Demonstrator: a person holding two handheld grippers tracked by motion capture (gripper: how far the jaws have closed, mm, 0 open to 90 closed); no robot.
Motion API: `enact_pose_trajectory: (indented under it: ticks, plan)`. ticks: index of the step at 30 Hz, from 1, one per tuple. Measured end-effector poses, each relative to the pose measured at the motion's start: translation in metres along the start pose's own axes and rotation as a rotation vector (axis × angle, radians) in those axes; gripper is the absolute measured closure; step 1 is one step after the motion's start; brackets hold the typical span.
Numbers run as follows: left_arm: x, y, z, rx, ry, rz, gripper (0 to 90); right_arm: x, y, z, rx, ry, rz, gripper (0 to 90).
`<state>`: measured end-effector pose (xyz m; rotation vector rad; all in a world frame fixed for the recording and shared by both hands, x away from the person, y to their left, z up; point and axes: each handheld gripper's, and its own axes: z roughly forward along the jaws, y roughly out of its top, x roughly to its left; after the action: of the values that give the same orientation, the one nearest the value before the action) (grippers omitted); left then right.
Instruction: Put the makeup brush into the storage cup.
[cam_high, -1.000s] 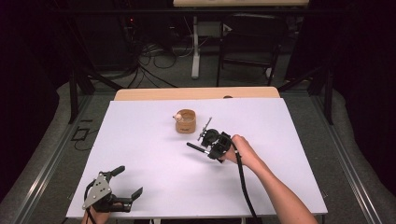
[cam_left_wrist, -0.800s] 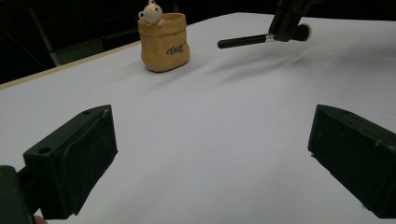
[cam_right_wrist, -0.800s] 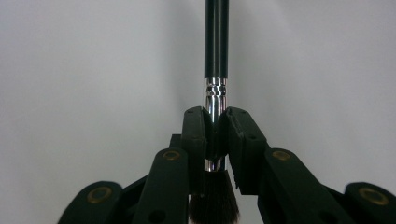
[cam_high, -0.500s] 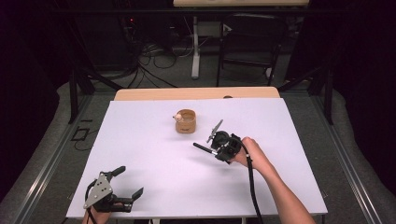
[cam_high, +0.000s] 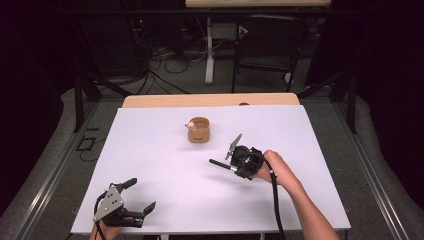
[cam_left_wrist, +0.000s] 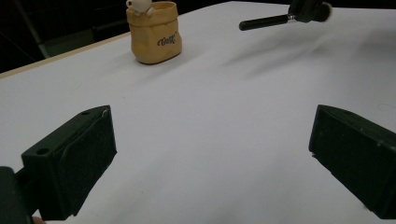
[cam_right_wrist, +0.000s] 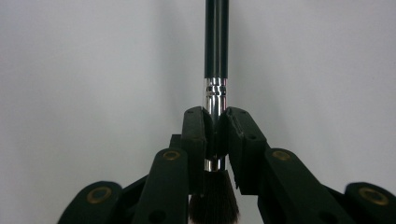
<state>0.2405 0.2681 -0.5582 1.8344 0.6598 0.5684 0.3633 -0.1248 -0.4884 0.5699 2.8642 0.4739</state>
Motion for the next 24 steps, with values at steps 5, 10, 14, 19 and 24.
enact_pose_trajectory:
  ticks: [5,10,14,19,24]
  plan:
    - [0.000,0.001,0.003,0.015,-0.013,0.005,0.6,0.003,0.001,-0.002,0.004,0.024,-0.022,77.7]
    - [0.001,0.002,0.005,0.027,-0.037,0.020,0.4,0.008,0.003,0.001,-0.011,0.030,-0.059,77.7]
    - [0.002,0.003,0.007,0.034,-0.049,0.020,0.2,0.011,0.006,0.002,-0.011,0.045,-0.087,77.7]
    - [0.003,0.005,0.012,0.050,-0.065,0.005,0.1,0.012,0.007,0.004,-0.006,0.054,-0.103,77.7]
    - [0.004,0.010,0.020,0.093,-0.131,0.004,0.1,0.016,0.008,0.006,0.005,0.060,-0.134,77.7]
